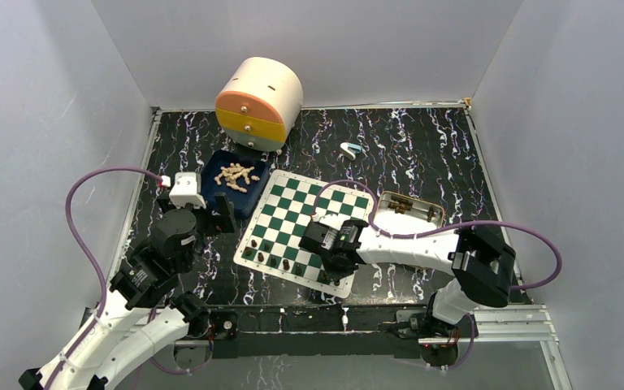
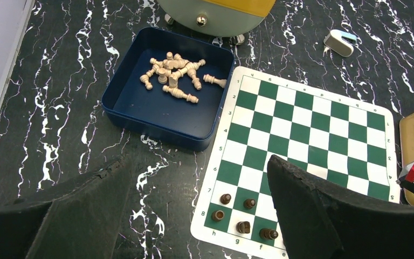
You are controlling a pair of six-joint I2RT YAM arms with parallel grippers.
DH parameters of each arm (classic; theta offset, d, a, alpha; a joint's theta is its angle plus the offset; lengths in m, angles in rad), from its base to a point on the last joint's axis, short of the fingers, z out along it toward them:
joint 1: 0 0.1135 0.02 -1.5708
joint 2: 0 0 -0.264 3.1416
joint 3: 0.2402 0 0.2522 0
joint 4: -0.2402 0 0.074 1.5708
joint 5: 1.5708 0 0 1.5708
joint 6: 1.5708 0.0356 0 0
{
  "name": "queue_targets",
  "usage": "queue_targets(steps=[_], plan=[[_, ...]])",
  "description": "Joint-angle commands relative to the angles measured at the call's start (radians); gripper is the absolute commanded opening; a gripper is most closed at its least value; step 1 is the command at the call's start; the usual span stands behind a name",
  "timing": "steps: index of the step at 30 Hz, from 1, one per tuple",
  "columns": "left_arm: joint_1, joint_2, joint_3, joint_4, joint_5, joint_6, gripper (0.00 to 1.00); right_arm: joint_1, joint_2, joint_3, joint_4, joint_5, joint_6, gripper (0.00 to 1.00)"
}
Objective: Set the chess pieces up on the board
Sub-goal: Adjust the chess piece on the chessboard.
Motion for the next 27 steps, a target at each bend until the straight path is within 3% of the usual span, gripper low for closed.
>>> queue_targets(steps=[1,16,27], plan=[[-0.004,0.01,-0.004,0.007,-0.026,-0.007,0.92,-0.001,-0.042,0.026,-0.029,0.025,0.008,0.15],[-0.003,0.008,-0.004,0.006,-0.025,-0.008,0.92,-0.008,-0.035,-0.005,0.001,0.02,0.002,0.17],[-0.003,0.016,-0.004,0.007,-0.022,-0.008,0.92,-0.014,-0.018,-0.005,0.007,0.018,0.001,0.28]])
